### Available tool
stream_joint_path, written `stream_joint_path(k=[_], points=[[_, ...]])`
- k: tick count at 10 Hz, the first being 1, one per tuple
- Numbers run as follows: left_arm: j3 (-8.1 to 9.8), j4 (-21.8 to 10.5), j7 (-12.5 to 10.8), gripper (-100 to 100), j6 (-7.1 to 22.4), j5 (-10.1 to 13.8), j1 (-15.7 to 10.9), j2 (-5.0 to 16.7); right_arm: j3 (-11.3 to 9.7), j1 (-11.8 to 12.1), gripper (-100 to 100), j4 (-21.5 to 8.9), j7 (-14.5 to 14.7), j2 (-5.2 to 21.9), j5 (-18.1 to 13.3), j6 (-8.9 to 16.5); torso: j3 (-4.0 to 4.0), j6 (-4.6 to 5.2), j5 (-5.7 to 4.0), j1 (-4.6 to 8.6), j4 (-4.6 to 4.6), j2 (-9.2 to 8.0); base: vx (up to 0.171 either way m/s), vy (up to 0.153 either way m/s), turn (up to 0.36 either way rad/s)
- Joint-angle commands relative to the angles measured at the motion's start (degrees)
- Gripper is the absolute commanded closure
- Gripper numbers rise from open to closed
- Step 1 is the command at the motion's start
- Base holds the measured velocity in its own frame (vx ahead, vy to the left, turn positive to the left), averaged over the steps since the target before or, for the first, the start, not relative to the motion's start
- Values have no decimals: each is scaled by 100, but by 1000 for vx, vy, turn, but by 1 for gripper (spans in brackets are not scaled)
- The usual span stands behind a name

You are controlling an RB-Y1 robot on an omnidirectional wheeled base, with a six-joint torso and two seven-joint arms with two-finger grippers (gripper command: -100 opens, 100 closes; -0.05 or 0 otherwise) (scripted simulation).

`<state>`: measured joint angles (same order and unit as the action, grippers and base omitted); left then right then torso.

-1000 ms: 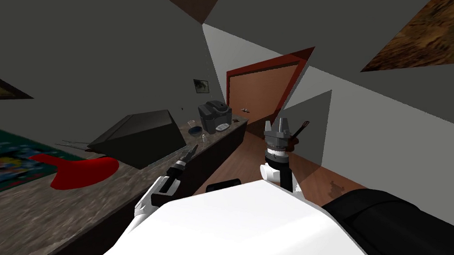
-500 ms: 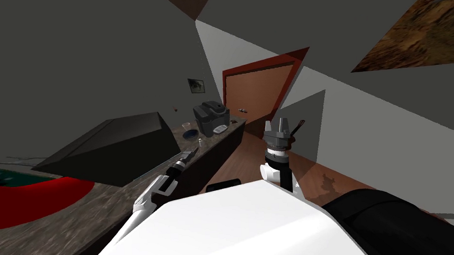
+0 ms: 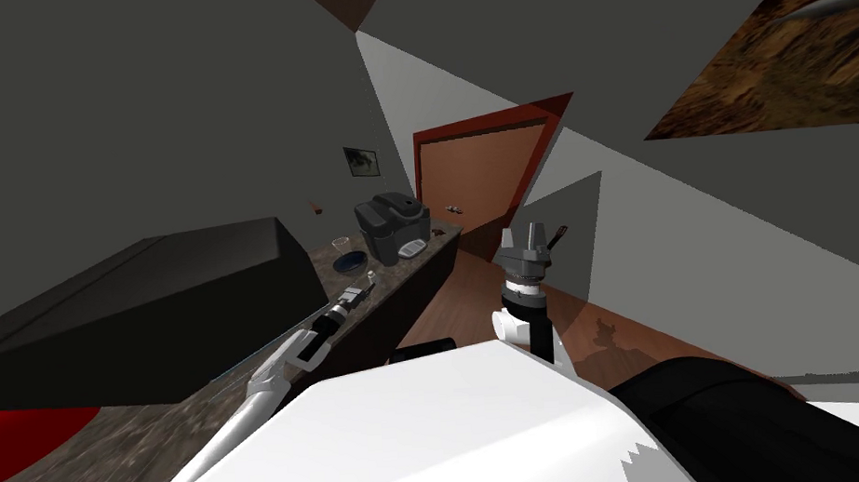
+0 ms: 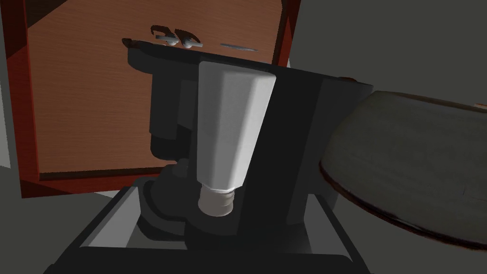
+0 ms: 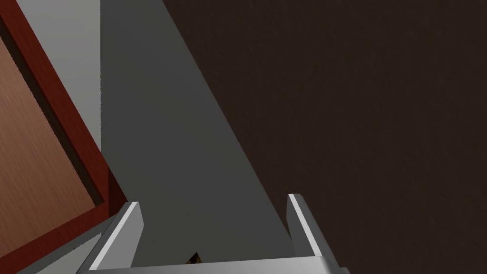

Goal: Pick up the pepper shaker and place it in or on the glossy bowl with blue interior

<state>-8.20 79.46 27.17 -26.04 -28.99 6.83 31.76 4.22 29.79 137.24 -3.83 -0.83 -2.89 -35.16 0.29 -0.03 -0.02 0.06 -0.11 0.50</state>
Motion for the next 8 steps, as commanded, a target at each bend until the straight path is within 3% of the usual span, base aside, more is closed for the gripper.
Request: stream_joint_path(k=[1, 2, 3, 4, 8], points=[[0, 0, 0, -100, 0, 0, 0, 0, 0, 0, 0, 0, 0, 0, 0, 0, 0, 0, 0, 0, 0, 0, 58, -3, -28], [-4, -12, 10, 0, -8, -5, -9, 11, 0, 0, 0, 0, 0, 0, 0, 0, -10, -4, 0, 0, 3, -19, 11, 0, 6], [-4, -10, 9, -100, -7, -5, -8, 9, 0, -1, 0, 0, 0, 0, 0, 0, -20, -3, 0, 0, 7, -37, 5, 0, -1], [-4, -11, 9, 100, -7, -5, -9, 10, 0, -1, 0, 0, 0, 0, 0, 0, -25, -4, 0, -1, 9, -44, 0, 0, 0], [-4, -11, 9, 100, -7, -5, -9, 10, 0, -1, 0, 0, 0, 0, 0, 0, -28, -4, 0, -1, 10, -50, 0, 0, 0]])
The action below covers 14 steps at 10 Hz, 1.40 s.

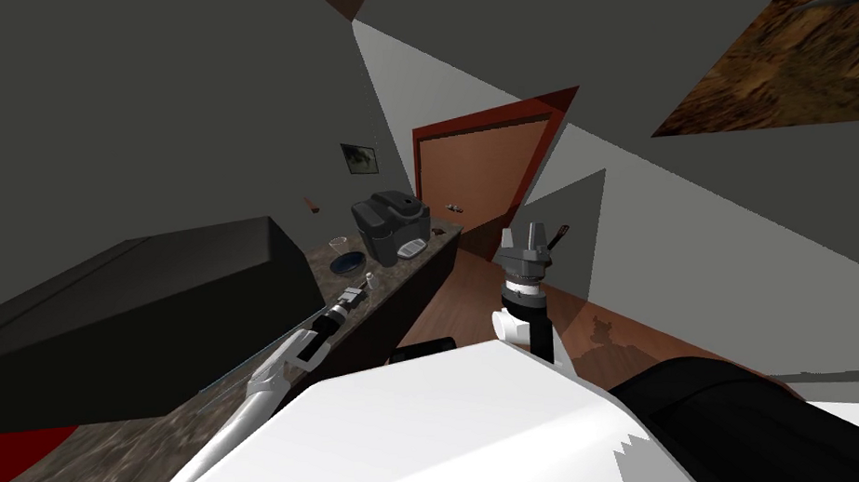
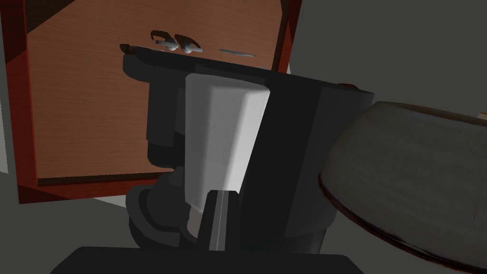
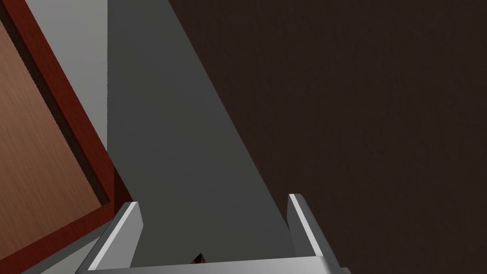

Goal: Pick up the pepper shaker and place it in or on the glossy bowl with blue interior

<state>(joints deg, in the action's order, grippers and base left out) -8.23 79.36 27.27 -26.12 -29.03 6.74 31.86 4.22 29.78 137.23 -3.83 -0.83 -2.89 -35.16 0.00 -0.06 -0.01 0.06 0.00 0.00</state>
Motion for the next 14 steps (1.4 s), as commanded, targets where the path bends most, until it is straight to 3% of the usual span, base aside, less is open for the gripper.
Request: stream_joint_path(k=[1, 2, 5, 6, 7, 8, 9, 13, 14], points=[[0, 0, 0, 0, 0, 0, 0, 0, 0, 0, 0, 0, 0, 0, 0, 0, 0, 0, 0, 0, 0, 0, 0, 0, 0], [67, -171, 116, -100, -100, -14, -54, -62, 0, 0, 0, 0, 0, 0, 0, 0, 0, 0, 0, 0, 0, 0, -4, -6, -123], [180, -491, 296, -100, -249, -31, -95, -157, 0, -1, 0, 0, 0, 0, 0, 0, -6, 6, -1, 15, 2, -13, -50, -10, -88], [148, -447, 264, -100, -217, -33, -110, -161, 0, -1, 0, 0, 0, 0, 0, 0, -13, 5, -1, 9, 5, -24, -37, 6, -7], [152, -463, 281, 0, -229, -34, -111, -166, 0, 0, 0, 0, 0, 0, 0, 0, -9, 4, 0, 5, 4, -14, -6, 0, 1], [151, -461, 279, -100, -228, -34, -111, -165, 0, 0, 0, 0, 0, 0, 0, 0, -2, 5, 0, 6, 1, -4, 0, 0, 0], [151, -462, 279, 100, -228, -34, -111, -165, 0, 0, 0, 0, 0, 0, 0, 0, 0, 5, 0, 6, 0, 1, 0, 0, 0], [151, -462, 279, 100, -228, -34, -110, -165, 0, 0, 0, 0, 0, 0, 0, 0, 2, 5, 0, 6, -1, 4, 0, 0, 0], [151, -462, 279, 0, -228, -34, -110, -165, 0, 0, 0, 0, 0, 0, 0, 0, 3, 5, 0, 6, -1, 4, 0, 0, 0]])
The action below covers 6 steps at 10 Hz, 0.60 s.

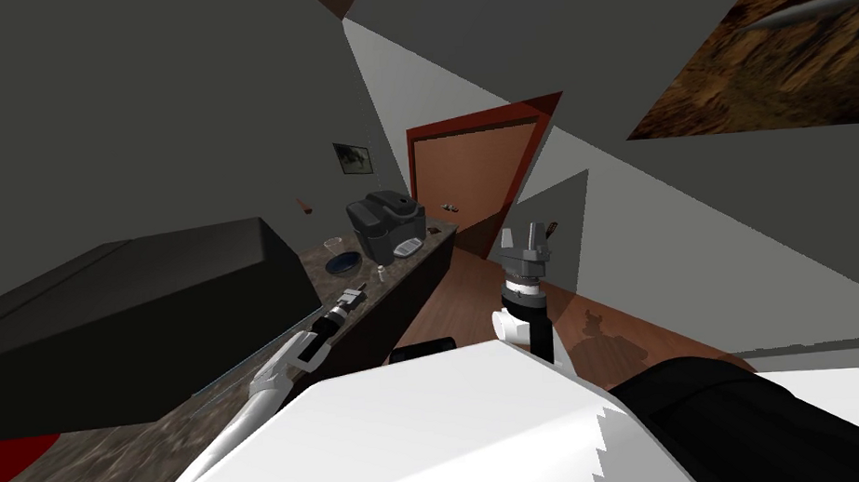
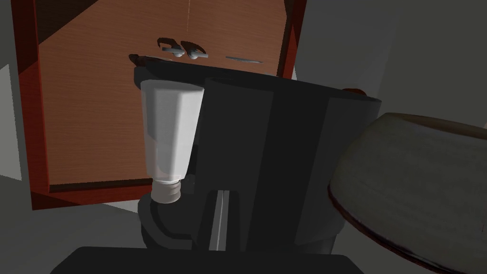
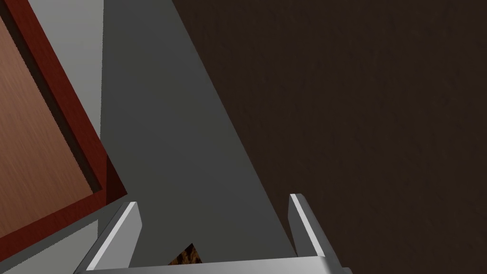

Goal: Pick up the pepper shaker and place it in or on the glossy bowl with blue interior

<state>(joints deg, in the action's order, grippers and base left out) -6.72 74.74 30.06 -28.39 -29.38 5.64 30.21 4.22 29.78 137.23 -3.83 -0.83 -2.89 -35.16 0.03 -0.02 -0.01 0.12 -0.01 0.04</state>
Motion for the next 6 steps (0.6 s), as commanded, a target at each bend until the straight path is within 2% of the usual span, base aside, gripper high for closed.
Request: stream_joint_path(k=[1, 4, 5, 6], points=[[2, 22, -30, -100, 66, -1, -47, 42, 0, 0, 0, 0, 0, 0, 0, 0, 0, 0, 0, 0, 0, 0, 72, -85, -75], [-1, 26, -86, -100, 185, 2, -108, 102, -1, 0, 0, 0, 0, -2, 0, 0, 13, 3, -14, 67, -5, 21, 71, -158, -58], [-3, 19, -64, -100, 126, 2, -84, 82, -1, 1, 0, 1, 0, -1, 0, 0, 17, 2, -14, 58, -6, 31, 49, -56, 3], [-1, 18, -67, 0, 134, 2, -87, 84, 0, 1, 0, 1, 0, -1, 0, 0, 13, 0, -8, 29, -5, 21, 8, -12, 2]])
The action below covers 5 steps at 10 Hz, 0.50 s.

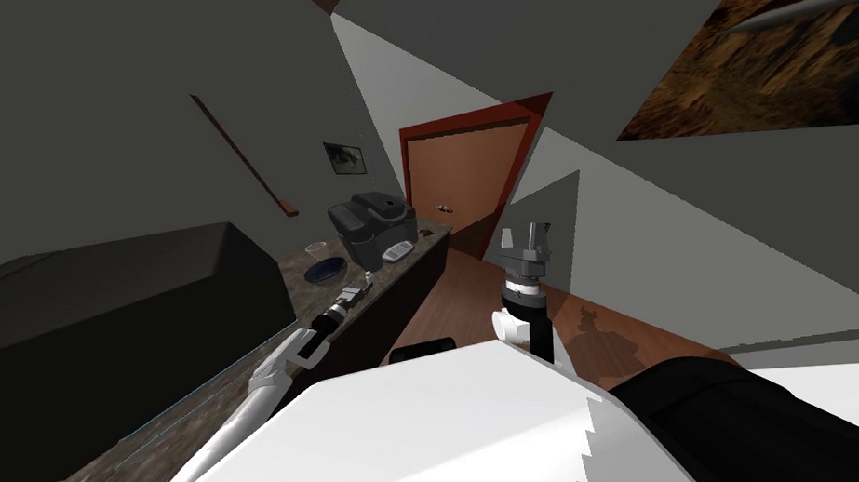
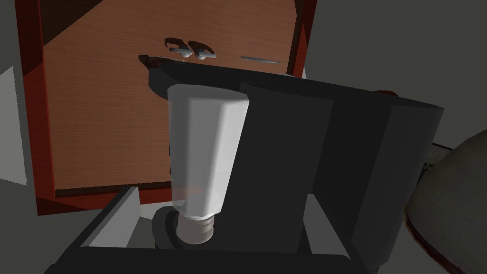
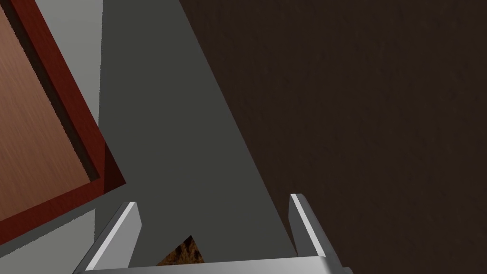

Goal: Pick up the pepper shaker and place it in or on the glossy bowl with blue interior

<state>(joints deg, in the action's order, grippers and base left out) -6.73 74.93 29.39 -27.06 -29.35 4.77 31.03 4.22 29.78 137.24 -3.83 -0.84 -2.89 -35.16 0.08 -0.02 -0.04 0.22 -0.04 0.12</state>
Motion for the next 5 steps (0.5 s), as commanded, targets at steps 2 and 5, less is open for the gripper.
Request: stream_joint_path(k=[2, 5], points=[[-171, -345, 114, -100, -12, 97, -347, -140, 1, 0, 0, 0, 0, 0, 0, 0, -5, -2, 4, -14, 2, -9, -22, 21, 118], [-513, -908, 343, -100, -35, 292, -894, -420, 0, -1, 0, 0, 0, 1, 0, 0, -10, 0, 6, -25, 4, -17, -31, 42, 111]])
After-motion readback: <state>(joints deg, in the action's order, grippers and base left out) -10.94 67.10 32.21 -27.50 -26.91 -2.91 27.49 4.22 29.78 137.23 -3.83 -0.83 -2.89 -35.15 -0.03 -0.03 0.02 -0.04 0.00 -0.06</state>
